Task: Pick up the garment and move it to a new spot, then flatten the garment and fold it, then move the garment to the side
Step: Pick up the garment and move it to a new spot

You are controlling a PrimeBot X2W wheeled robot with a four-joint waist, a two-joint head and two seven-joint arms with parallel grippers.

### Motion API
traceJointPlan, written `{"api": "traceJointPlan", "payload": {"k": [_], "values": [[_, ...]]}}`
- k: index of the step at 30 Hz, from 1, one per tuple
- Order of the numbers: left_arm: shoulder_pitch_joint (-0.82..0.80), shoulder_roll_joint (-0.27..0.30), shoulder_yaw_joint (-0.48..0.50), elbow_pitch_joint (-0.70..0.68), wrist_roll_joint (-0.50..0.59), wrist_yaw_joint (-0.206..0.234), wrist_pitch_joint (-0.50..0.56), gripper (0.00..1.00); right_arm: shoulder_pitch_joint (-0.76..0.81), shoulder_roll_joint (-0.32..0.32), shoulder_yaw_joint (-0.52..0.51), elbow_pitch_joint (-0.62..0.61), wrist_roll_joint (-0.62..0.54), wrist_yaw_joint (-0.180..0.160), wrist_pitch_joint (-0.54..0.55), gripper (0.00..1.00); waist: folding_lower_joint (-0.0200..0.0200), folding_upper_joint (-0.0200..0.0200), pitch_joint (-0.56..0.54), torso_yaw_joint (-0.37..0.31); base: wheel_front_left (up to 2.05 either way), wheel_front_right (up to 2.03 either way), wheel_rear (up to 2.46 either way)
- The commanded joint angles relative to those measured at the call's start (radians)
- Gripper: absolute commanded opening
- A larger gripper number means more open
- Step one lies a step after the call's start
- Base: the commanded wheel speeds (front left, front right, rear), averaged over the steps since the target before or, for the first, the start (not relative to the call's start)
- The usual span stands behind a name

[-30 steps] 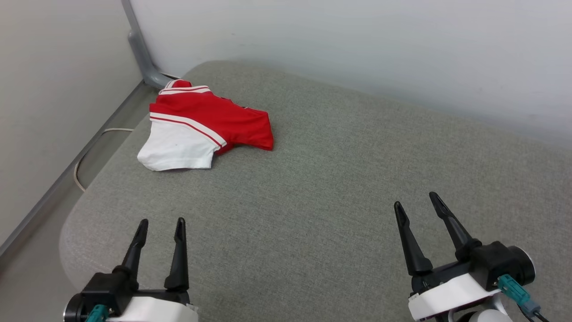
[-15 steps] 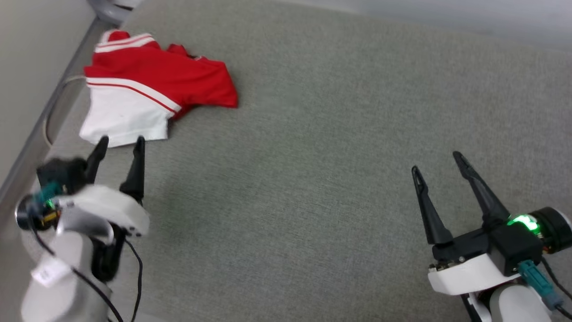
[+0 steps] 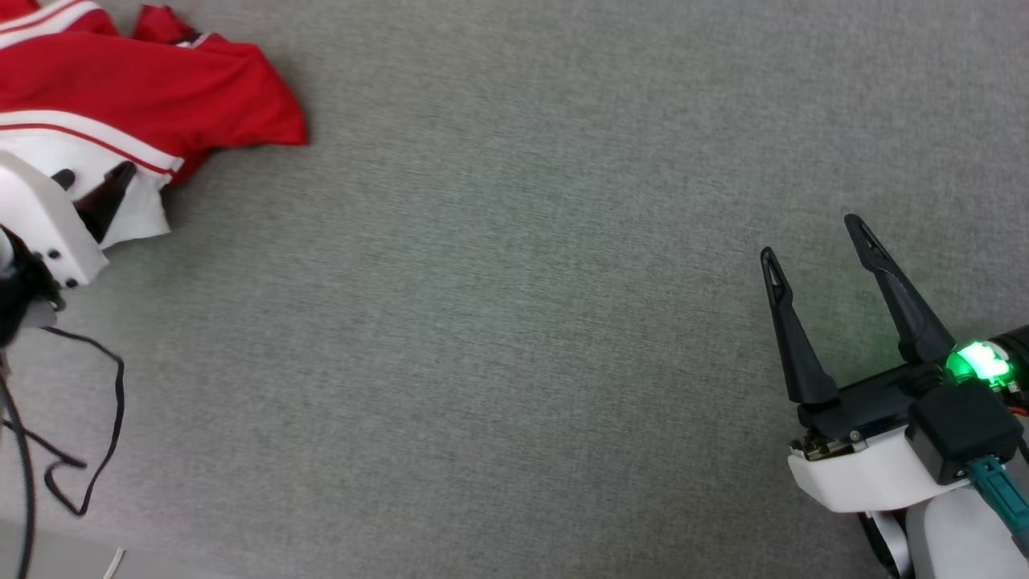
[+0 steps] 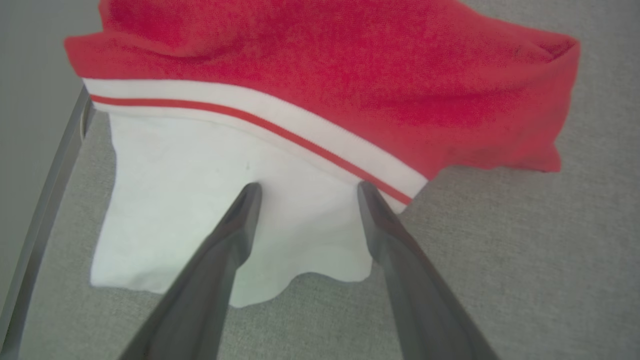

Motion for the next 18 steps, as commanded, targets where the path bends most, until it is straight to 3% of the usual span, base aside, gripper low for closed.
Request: {"api": "traceJointPlan", "payload": {"k": [1, 5, 11, 12, 13, 18], "values": [[-0.015, -0.001, -0.002, 0.010, -0.012, -0.001, 0.014, 1.00, -0.007, -0.006, 0.000, -0.006, -0.003, -0.001, -0.002, 1.00, -0.0002, 0.0000, 0.029, -0.024, 0.00, 0.00, 0.00], [-0.063, 0.028, -0.022, 0.065, -0.062, -0.001, 0.083, 1.00, -0.016, -0.010, -0.003, -0.016, -0.008, -0.001, -0.002, 1.00, -0.0002, 0.0000, 0.055, -0.044, 0.00, 0.00, 0.00], [-0.064, 0.018, -0.087, 0.123, -0.119, -0.001, 0.154, 1.00, -0.016, -0.003, -0.009, -0.019, -0.016, -0.001, -0.002, 1.00, -0.0002, 0.0000, 0.072, -0.058, 0.00, 0.00, 0.00], [-0.058, 0.015, -0.100, 0.129, -0.134, -0.002, 0.170, 0.45, -0.016, -0.002, -0.009, -0.017, -0.018, -0.001, -0.002, 1.00, -0.0002, 0.0000, 0.071, -0.059, 0.00, 0.00, 0.00], [-0.052, 0.010, -0.111, 0.131, -0.149, -0.002, 0.180, 0.00, -0.016, -0.001, -0.009, -0.015, -0.018, -0.001, -0.002, 1.00, -0.0002, 0.0000, 0.070, -0.059, 0.00, 0.00, 0.00], [-0.037, 0.038, -0.142, 0.123, -0.190, -0.001, 0.161, 0.00, -0.019, 0.010, -0.006, 0.004, -0.027, -0.001, -0.002, 1.00, -0.0002, 0.0000, 0.039, -0.059, 0.00, 0.00, 0.00]]}}
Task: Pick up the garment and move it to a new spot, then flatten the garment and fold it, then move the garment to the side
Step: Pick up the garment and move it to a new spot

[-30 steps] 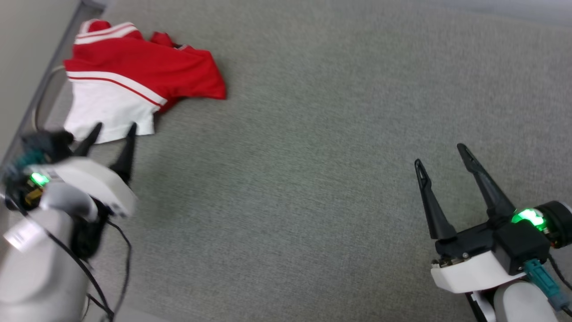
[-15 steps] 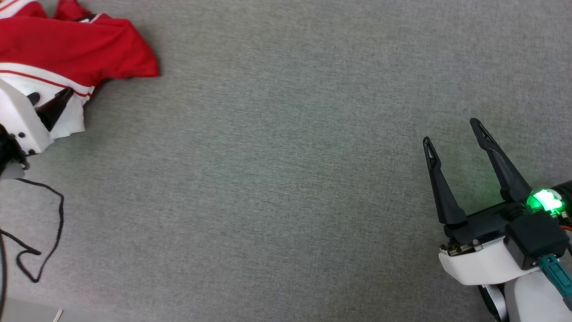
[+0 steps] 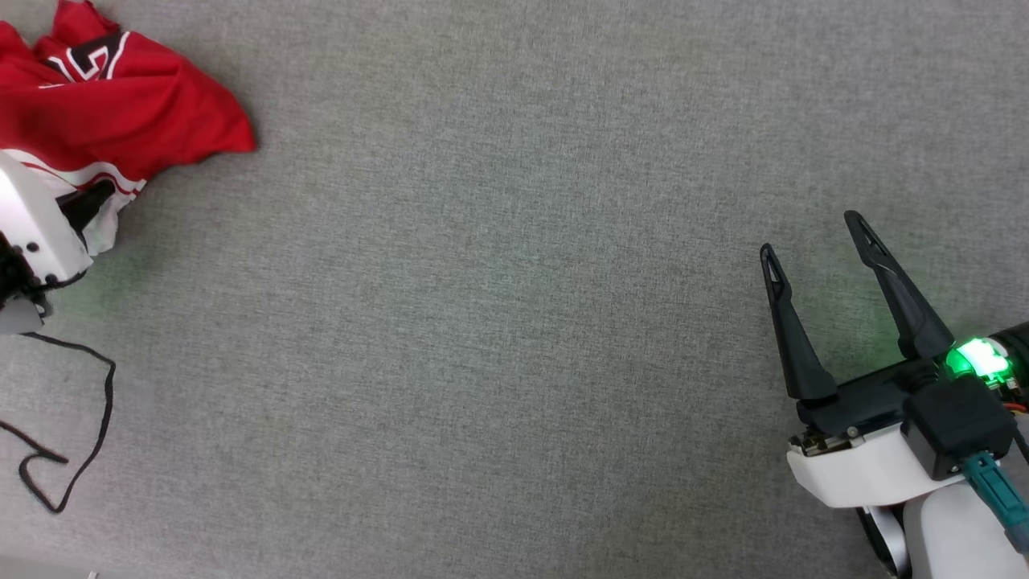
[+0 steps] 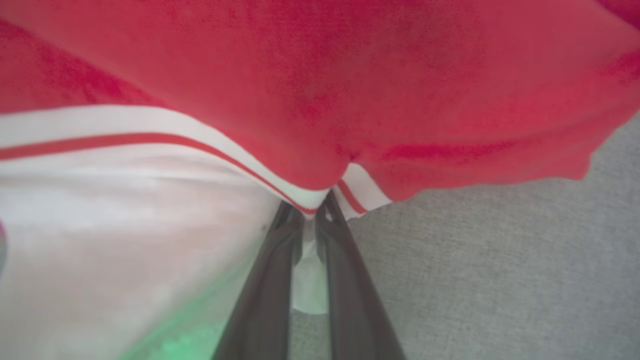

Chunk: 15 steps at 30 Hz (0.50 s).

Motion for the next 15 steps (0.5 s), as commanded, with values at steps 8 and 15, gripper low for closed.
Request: {"api": "traceJointPlan", "payload": {"k": [8, 15], "values": [[-0.009, 0.059, -0.011, 0.005, 0.050, 0.000, -0.211, 0.00, -0.015, 0.027, -0.002, 0.039, 0.002, -0.001, -0.002, 1.00, -0.0001, 0.0000, -0.117, -0.008, 0.00, 0.00, 0.00], [-0.062, 0.110, -0.041, -0.077, 0.147, 0.000, -0.374, 0.00, 0.003, 0.059, -0.017, 0.068, 0.031, -0.001, -0.002, 1.00, -0.0001, 0.0000, -0.243, -0.039, 0.00, 0.00, 0.00]]}}
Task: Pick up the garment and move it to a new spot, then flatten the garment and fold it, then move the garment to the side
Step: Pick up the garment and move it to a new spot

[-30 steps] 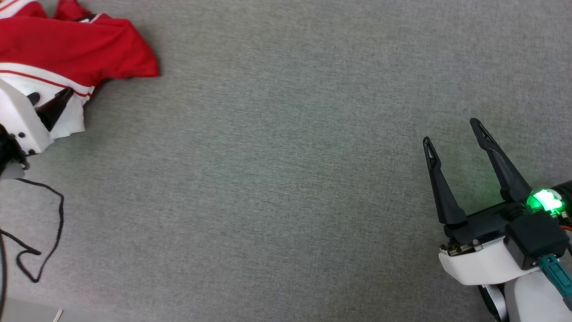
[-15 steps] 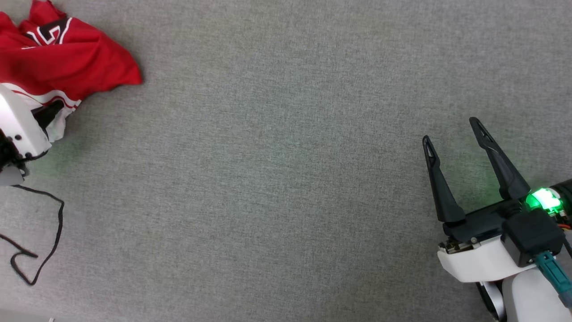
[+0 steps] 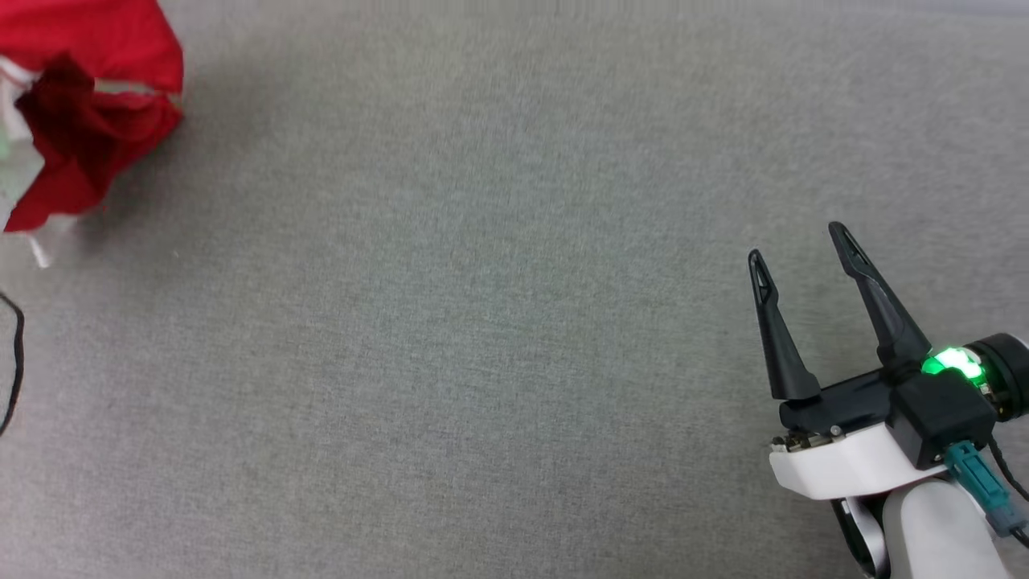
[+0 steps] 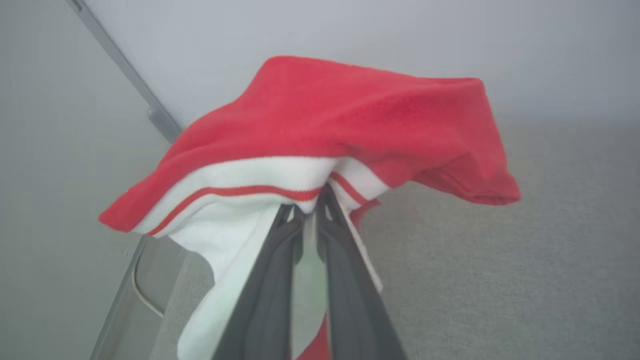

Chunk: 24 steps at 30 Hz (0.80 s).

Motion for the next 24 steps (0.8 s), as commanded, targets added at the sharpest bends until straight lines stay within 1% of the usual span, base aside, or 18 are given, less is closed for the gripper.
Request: {"api": "traceJointPlan", "payload": {"k": [1, 4, 7, 11, 13, 16, 18, 20, 24], "values": [[-0.022, 0.008, -0.011, -0.022, 0.020, 0.001, -0.013, 0.00, 0.010, 0.007, -0.005, 0.006, 0.011, -0.001, -0.002, 1.00, 0.0000, 0.0000, -0.060, -0.023, 0.00, 0.00, 0.00], [-0.055, 0.008, -0.044, -0.090, 0.058, 0.001, -0.025, 0.00, 0.015, 0.015, -0.021, 0.016, 0.024, -0.001, -0.002, 1.00, 0.0000, 0.0000, -0.105, -0.043, 0.00, 0.00, 0.00], [-0.092, -0.007, -0.080, -0.163, 0.087, 0.001, -0.020, 0.00, 0.022, 0.019, -0.039, 0.025, 0.039, -0.001, -0.002, 1.00, 0.0000, 0.0000, -0.143, -0.070, 0.00, 0.00, 0.00], [-0.142, -0.055, -0.129, -0.251, 0.109, 0.001, 0.008, 0.00, 0.027, 0.020, -0.066, 0.034, 0.083, -0.001, -0.002, 1.00, 0.0000, 0.0000, -0.177, -0.114, 0.00, 0.00, 0.00], [-0.166, -0.096, -0.150, -0.290, 0.105, 0.001, 0.021, 0.00, 0.024, 0.020, -0.081, 0.038, 0.104, -0.001, -0.002, 1.00, 0.0000, 0.0000, -0.184, -0.142, 0.00, 0.00, 0.00], [-0.190, -0.172, -0.189, -0.336, 0.114, 0.015, 0.031, 0.00, 0.017, 0.020, -0.094, 0.046, 0.133, -0.001, -0.002, 1.00, 0.0000, 0.0000, -0.189, -0.190, 0.00, 0.00, 0.00], [-0.197, -0.214, -0.210, -0.354, 0.121, 0.023, 0.022, 0.00, 0.014, 0.020, -0.095, 0.052, 0.148, -0.001, -0.002, 1.00, 0.0000, 0.0000, -0.192, -0.228, 0.00, 0.00, 0.00], [-0.197, -0.265, -0.233, -0.369, 0.121, 0.022, 0.007, 0.00, 0.015, 0.020, -0.108, 0.056, 0.158, -0.001, -0.002, 1.00, 0.0000, 0.0000, -0.190, -0.261, 0.00, 0.00, 0.00], [-0.156, -0.377, -0.261, -0.378, 0.066, 0.017, -0.034, 0.00, 0.009, 0.020, -0.127, 0.060, 0.176, -0.001, -0.002, 1.00, 0.0000, 0.0000, -0.178, -0.325, 0.00, 0.00, 0.00]]}}
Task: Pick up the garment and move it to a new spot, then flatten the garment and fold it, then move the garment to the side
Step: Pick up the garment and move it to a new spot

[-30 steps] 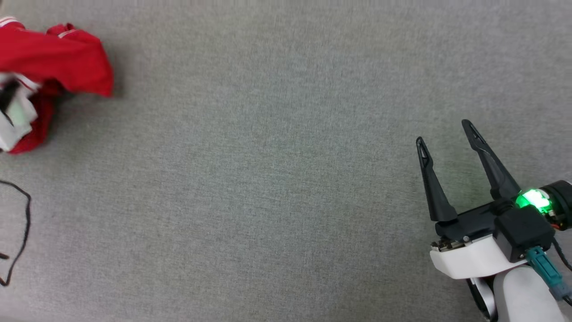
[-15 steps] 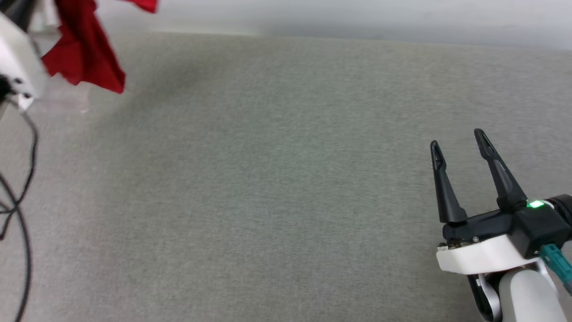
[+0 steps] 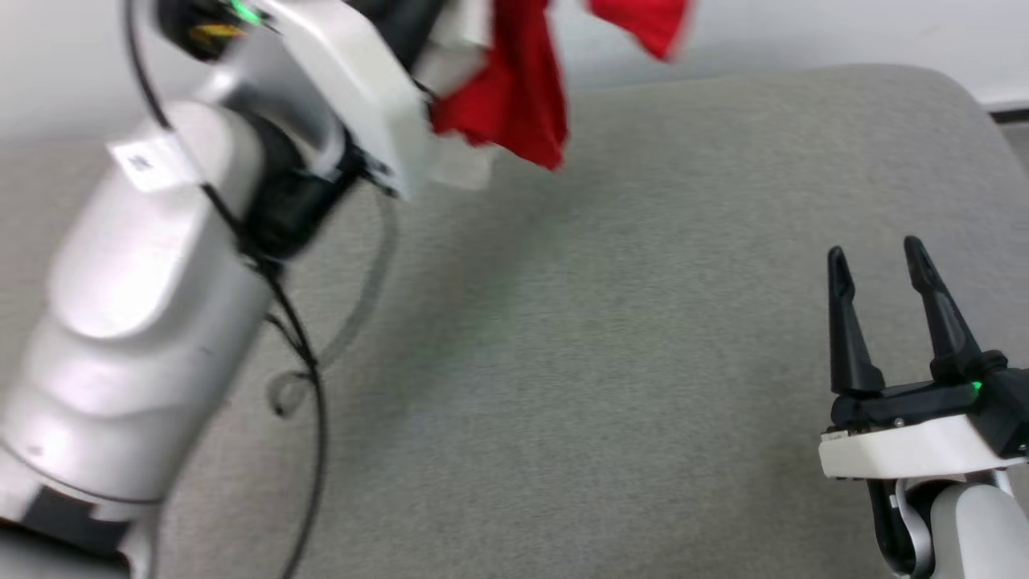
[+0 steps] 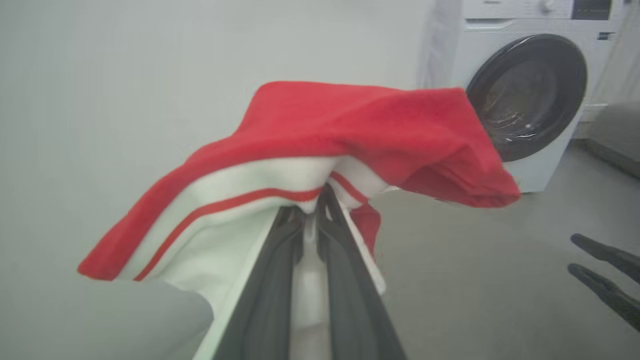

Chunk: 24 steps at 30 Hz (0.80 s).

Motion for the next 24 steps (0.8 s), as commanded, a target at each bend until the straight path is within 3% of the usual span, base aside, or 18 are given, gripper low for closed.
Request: {"api": "traceJointPlan", "payload": {"k": [1, 3, 8, 14, 15, 20, 21, 22, 24], "values": [[0.016, -0.005, 0.000, -0.003, -0.006, -0.002, -0.010, 0.00, -0.006, 0.003, -0.001, 0.002, 0.003, -0.001, -0.002, 1.00, 0.0002, -0.0001, 0.006, -0.042, 0.00, 0.00, 0.00], [0.054, -0.050, -0.038, 0.000, -0.002, -0.009, -0.076, 0.00, -0.011, 0.003, -0.014, 0.005, 0.007, -0.001, -0.002, 1.00, 0.0002, -0.0001, 0.016, -0.074, 0.00, 0.00, 0.00], [0.186, -0.058, -0.147, 0.057, 0.015, -0.017, -0.213, 0.00, -0.010, 0.003, -0.026, 0.007, 0.003, -0.001, -0.002, 1.00, 0.0002, -0.0001, 0.034, -0.091, 0.00, 0.00, 0.00], [0.306, 0.010, -0.295, 0.171, 0.060, -0.019, -0.314, 0.00, -0.010, 0.003, -0.014, 0.012, -0.009, -0.001, -0.002, 1.00, 0.0002, -0.0001, 0.045, -0.074, 0.00, 0.00, 0.00], [0.333, 0.040, -0.356, 0.232, 0.090, -0.019, -0.345, 0.00, -0.010, 0.003, -0.011, 0.018, -0.014, -0.001, -0.002, 1.00, 0.0002, -0.0001, 0.046, -0.060, 0.00, 0.00, 0.00], [0.367, 0.061, -0.408, 0.350, 0.094, -0.019, -0.407, 0.00, 0.003, 0.003, -0.008, 0.026, -0.029, -0.001, -0.002, 1.00, 0.0002, -0.0001, 0.039, -0.020, 0.00, 0.00, 0.00], [0.368, 0.064, -0.416, 0.375, 0.099, -0.019, -0.419, 0.11, 0.006, 0.003, -0.006, 0.027, -0.034, -0.001, -0.002, 1.00, 0.0002, -0.0001, 0.036, -0.008, 0.00, 0.00, 0.00], [0.364, 0.067, -0.425, 0.402, 0.112, -0.019, -0.428, 1.00, 0.009, 0.003, -0.005, 0.029, -0.039, -0.001, -0.002, 1.00, 0.0002, -0.0001, 0.032, 0.004, 0.00, 0.00, 0.00], [0.350, 0.063, -0.436, 0.445, 0.127, -0.018, -0.446, 1.00, 0.012, 0.003, -0.006, 0.034, -0.046, -0.001, -0.002, 1.00, 0.0002, -0.0001, 0.022, 0.028, 0.00, 0.00, 0.00]]}}
